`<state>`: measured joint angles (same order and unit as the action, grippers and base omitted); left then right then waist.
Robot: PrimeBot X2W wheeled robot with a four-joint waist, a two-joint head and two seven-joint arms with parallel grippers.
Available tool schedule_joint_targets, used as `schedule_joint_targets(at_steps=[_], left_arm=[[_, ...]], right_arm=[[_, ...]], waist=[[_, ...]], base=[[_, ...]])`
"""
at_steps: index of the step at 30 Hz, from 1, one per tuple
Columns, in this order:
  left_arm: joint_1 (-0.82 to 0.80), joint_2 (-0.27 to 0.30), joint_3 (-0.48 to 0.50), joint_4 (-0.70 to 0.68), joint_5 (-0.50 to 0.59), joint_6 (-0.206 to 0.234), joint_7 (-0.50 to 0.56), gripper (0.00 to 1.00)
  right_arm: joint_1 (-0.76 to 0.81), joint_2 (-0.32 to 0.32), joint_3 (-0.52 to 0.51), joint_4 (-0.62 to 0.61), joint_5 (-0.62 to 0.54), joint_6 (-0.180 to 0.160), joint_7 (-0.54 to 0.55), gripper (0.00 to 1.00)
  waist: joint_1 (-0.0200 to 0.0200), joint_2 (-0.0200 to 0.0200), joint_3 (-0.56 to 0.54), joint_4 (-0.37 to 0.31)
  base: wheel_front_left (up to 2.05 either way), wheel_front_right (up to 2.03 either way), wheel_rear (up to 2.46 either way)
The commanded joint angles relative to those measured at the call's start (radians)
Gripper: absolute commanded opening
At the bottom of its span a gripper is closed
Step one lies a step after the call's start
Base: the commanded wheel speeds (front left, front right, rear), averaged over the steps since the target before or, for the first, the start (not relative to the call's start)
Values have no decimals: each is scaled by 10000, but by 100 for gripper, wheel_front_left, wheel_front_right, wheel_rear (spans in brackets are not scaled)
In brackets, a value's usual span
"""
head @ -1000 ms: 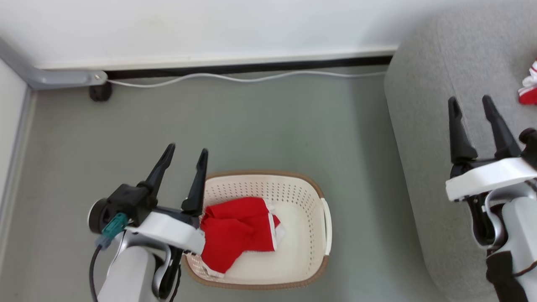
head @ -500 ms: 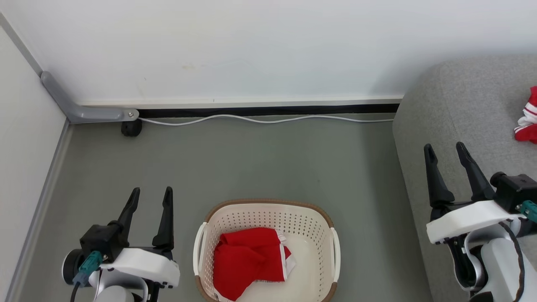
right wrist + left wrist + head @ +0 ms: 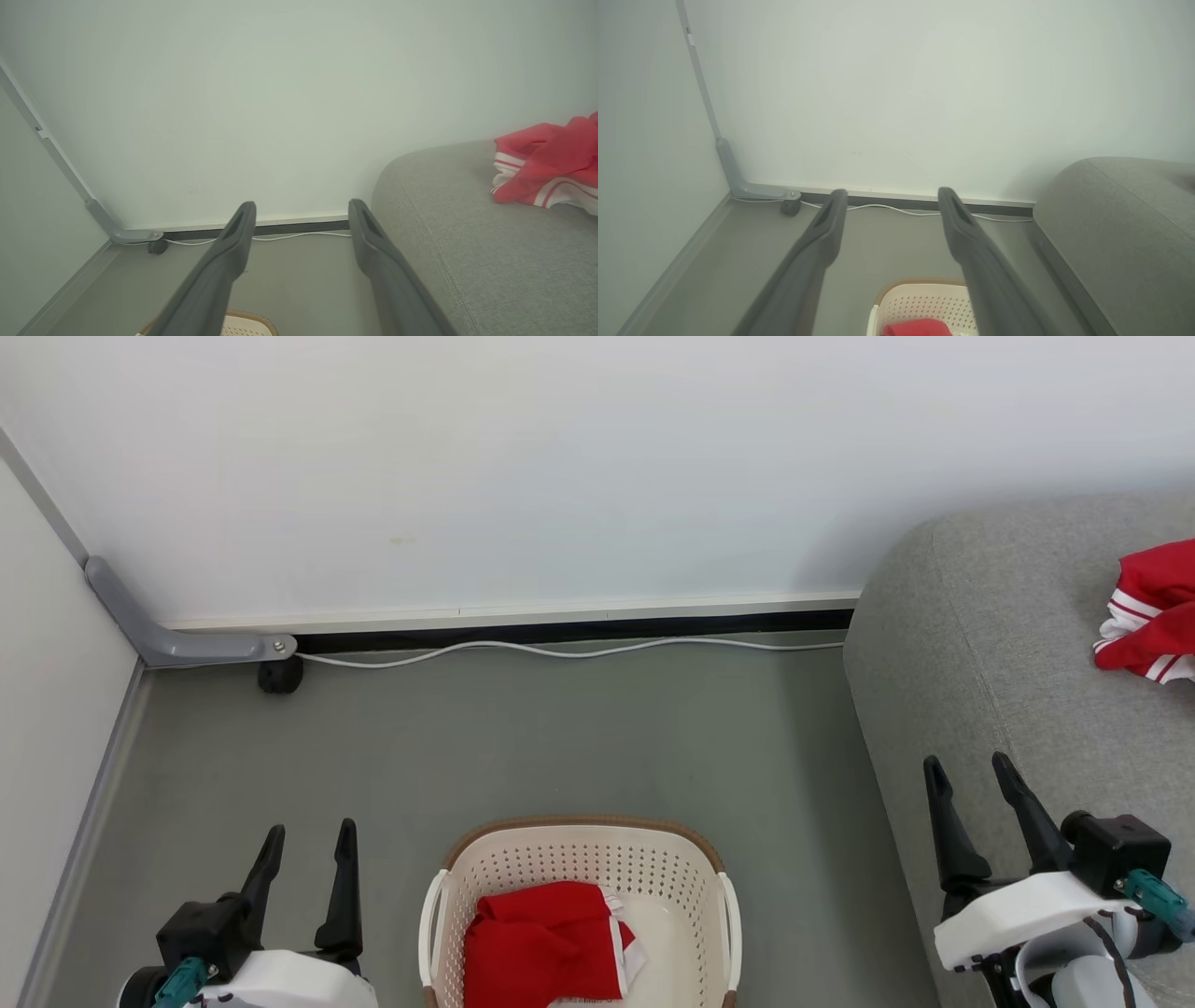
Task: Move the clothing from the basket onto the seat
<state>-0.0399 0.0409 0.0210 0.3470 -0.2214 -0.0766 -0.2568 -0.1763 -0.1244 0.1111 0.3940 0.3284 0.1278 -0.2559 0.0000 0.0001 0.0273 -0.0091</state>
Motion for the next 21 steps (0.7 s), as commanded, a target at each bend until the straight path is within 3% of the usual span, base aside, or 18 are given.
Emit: schedule_joint_targets(at_steps=[1, 13, 21], left_arm=[[-94, 93, 361, -246, 65, 63, -49, 100], [74, 93, 159, -163, 36, 32, -49, 100], [-281, 93, -451, 232, -251, 133, -49, 100]], right_arm=[[-50, -17, 232, -285, -129, 29, -59, 100], [-51, 128, 281, -272, -109, 29, -59, 100], [-808, 114, 536, -714, -48, 29, -59, 100]], waist=[[0, -1, -31, -13], [0, -1, 48, -100], [0, -1, 1116, -372]], base=[[0, 0, 0], [0, 0, 0], [0, 0, 0]])
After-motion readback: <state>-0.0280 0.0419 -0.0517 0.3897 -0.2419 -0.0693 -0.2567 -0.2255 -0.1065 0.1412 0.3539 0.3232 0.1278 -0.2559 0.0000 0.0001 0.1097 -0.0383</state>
